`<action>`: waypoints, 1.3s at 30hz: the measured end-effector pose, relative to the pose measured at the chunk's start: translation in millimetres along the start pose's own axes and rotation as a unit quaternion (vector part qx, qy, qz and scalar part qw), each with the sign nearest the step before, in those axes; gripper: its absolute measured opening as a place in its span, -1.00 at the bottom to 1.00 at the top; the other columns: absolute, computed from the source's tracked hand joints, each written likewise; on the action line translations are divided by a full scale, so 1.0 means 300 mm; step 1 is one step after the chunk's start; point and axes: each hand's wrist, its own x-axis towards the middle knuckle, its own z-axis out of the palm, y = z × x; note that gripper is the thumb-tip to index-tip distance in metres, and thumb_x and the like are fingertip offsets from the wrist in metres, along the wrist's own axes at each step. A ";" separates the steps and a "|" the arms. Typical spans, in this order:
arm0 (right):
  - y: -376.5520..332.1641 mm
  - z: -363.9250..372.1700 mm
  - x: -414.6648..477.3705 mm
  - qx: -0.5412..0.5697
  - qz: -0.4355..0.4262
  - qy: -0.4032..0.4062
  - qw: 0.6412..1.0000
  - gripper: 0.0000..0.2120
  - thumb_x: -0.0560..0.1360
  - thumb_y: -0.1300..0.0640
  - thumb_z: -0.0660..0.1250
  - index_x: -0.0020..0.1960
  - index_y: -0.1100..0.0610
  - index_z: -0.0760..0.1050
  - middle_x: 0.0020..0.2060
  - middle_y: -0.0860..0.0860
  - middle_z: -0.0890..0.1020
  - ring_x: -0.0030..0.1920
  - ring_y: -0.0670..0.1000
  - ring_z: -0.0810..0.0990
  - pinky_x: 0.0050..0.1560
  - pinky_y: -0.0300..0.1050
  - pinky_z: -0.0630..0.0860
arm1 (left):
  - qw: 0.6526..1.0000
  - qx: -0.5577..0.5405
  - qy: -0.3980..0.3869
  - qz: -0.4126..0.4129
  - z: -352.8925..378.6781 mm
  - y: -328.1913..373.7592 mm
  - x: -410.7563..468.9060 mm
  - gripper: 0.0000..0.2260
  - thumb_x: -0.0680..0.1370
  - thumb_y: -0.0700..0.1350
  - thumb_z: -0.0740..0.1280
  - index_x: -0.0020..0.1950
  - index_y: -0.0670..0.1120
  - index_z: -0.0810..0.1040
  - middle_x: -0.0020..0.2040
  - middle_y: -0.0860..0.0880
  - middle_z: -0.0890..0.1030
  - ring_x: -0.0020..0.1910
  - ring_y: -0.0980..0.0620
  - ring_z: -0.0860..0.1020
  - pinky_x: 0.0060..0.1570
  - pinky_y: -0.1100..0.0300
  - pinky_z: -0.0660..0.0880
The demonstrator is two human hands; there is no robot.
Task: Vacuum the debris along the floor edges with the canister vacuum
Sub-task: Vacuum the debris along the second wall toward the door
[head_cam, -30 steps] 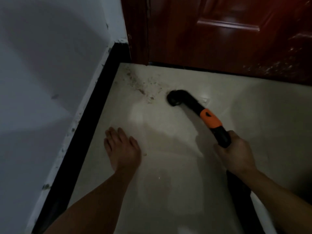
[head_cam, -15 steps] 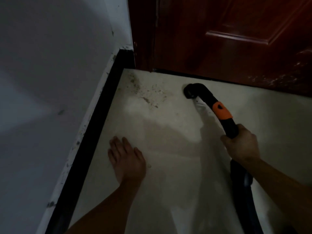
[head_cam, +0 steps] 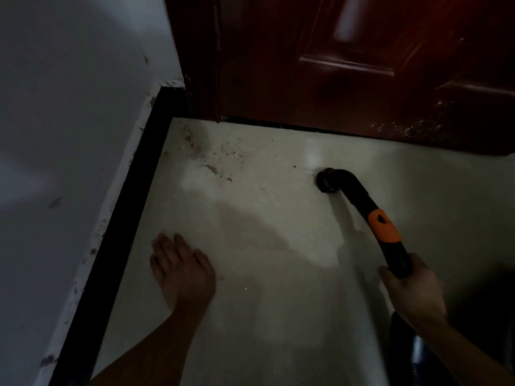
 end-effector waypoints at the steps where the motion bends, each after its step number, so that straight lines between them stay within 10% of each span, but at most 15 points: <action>1: -0.019 0.005 0.012 0.006 -0.006 0.002 1.000 -0.76 0.41 0.16 0.50 -0.10 0.06 0.43 -0.41 -0.06 0.45 -0.36 0.09 0.44 -0.24 -0.09 0.33 | 1.000 -0.001 0.002 0.002 -0.001 0.000 0.000 -0.46 0.52 -0.03 0.06 0.41 -0.33 0.36 0.42 -0.40 0.30 0.45 -0.33 0.24 0.41 -0.18 0.14; 22: -0.466 0.196 0.210 0.036 -0.156 -0.086 0.983 -0.77 0.46 0.10 0.43 0.00 0.16 0.44 -0.28 0.06 0.55 -0.38 -0.03 0.51 -0.44 -0.23 0.32 | 1.000 0.008 0.009 0.007 0.028 0.000 0.008 -0.47 0.53 -0.04 0.06 0.42 -0.30 0.36 0.44 -0.36 0.30 0.45 -0.30 0.24 0.42 -0.15 0.12; 31: -0.271 0.130 -0.011 0.001 -0.198 -0.204 0.959 -0.74 0.38 0.17 0.49 -0.16 -0.02 0.41 -0.39 -0.06 0.56 -0.41 -0.10 0.55 -0.45 -0.17 0.40 | 1.000 0.003 -0.009 -0.003 0.009 0.010 0.002 -0.47 0.54 -0.03 0.05 0.42 -0.29 0.36 0.44 -0.35 0.31 0.44 -0.30 0.25 0.43 -0.16 0.13; 39: -0.432 0.226 0.028 0.022 -0.184 -0.125 0.975 -0.77 0.42 0.15 0.46 -0.03 0.10 0.42 -0.35 -0.05 0.48 -0.39 -0.02 0.46 -0.42 -0.20 0.29 | 1.000 0.010 -0.018 -0.001 0.001 0.000 0.003 -0.46 0.53 -0.02 0.06 0.41 -0.29 0.39 0.44 -0.34 0.32 0.45 -0.29 0.26 0.42 -0.14 0.11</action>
